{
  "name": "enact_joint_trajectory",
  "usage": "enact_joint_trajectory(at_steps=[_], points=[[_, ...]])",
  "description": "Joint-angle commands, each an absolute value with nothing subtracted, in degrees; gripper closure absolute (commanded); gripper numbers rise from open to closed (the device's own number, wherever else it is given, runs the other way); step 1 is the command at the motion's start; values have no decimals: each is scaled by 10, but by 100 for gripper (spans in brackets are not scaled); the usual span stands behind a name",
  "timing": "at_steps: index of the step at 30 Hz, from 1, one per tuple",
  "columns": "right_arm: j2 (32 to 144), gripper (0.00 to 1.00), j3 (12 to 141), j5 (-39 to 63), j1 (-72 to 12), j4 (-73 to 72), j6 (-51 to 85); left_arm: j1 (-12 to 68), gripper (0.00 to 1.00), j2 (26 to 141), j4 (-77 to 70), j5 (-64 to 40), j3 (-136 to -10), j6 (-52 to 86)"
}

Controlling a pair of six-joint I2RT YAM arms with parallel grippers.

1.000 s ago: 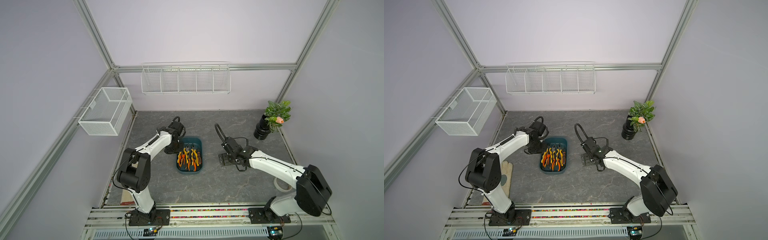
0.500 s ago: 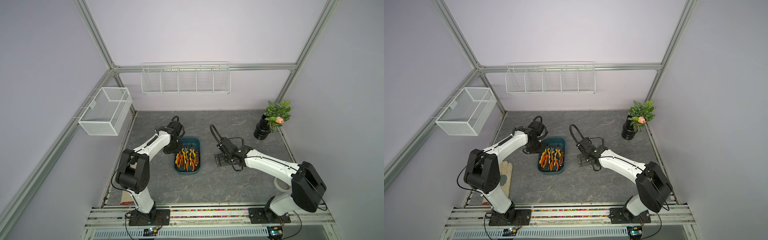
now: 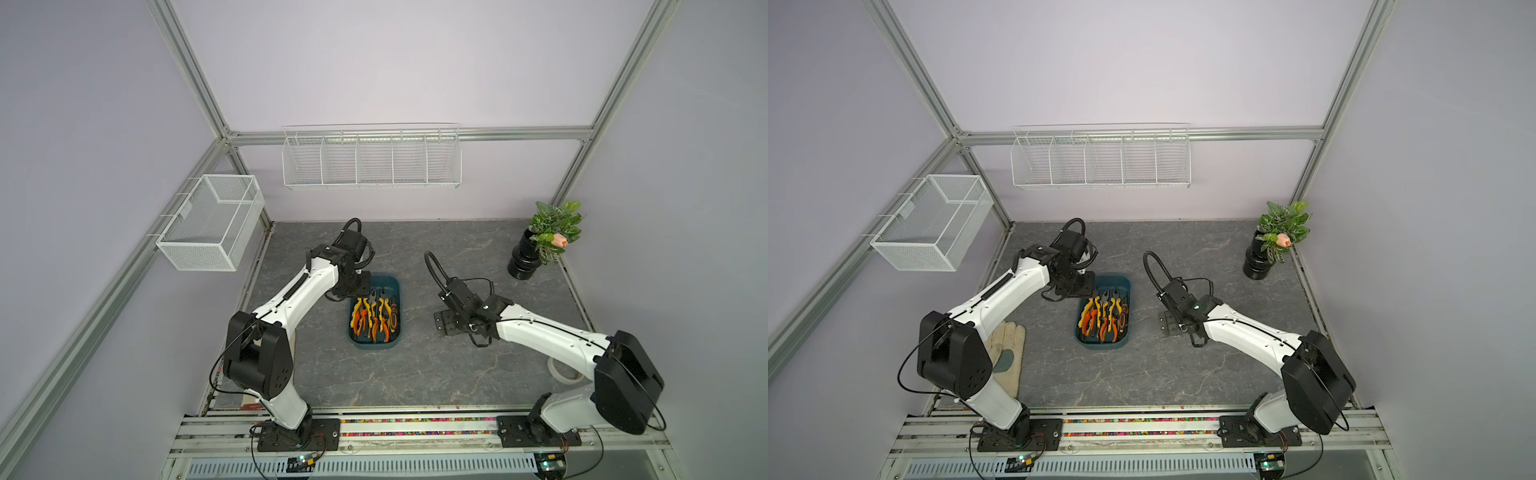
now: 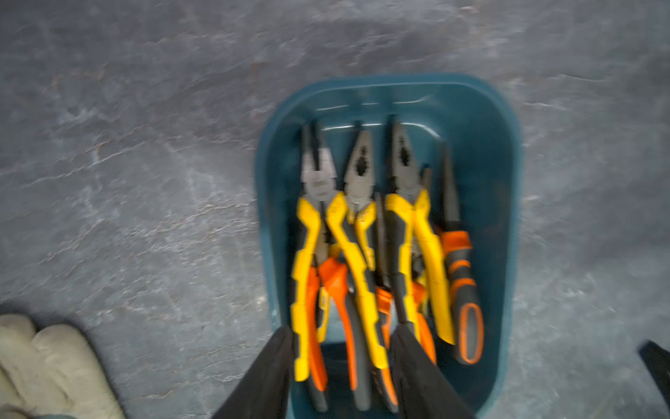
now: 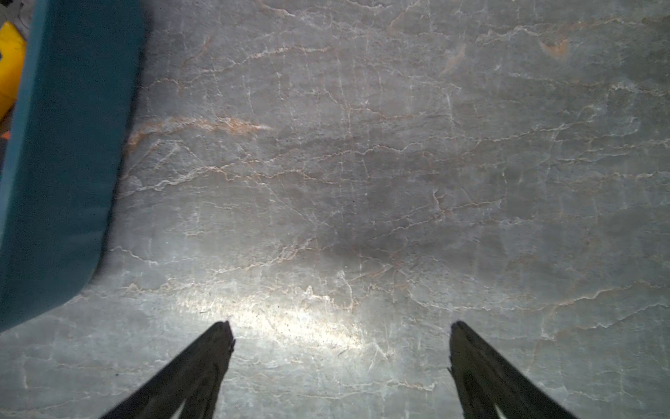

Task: Take the pliers out of the storage box
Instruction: Move the storage box to the center of the board, then pick up the pliers from the storage box.

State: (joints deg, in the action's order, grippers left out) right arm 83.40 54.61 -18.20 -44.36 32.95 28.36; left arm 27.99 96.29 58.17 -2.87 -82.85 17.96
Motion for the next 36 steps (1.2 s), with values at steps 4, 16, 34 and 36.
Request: enact_joint_trajectory(at_steps=[4,16,34,36], points=[[819,4,521,-181,-441,322,293,315,58,1025,617,-14,-851,208],[796,3,479,-174,-426,312,288,312,60,1067,622,45,-844,206],[799,3,459,-160,-420,295,300,263,56,1086,602,27,-796,139],[798,3,457,-160,-420,296,301,264,58,1090,599,24,-791,137]])
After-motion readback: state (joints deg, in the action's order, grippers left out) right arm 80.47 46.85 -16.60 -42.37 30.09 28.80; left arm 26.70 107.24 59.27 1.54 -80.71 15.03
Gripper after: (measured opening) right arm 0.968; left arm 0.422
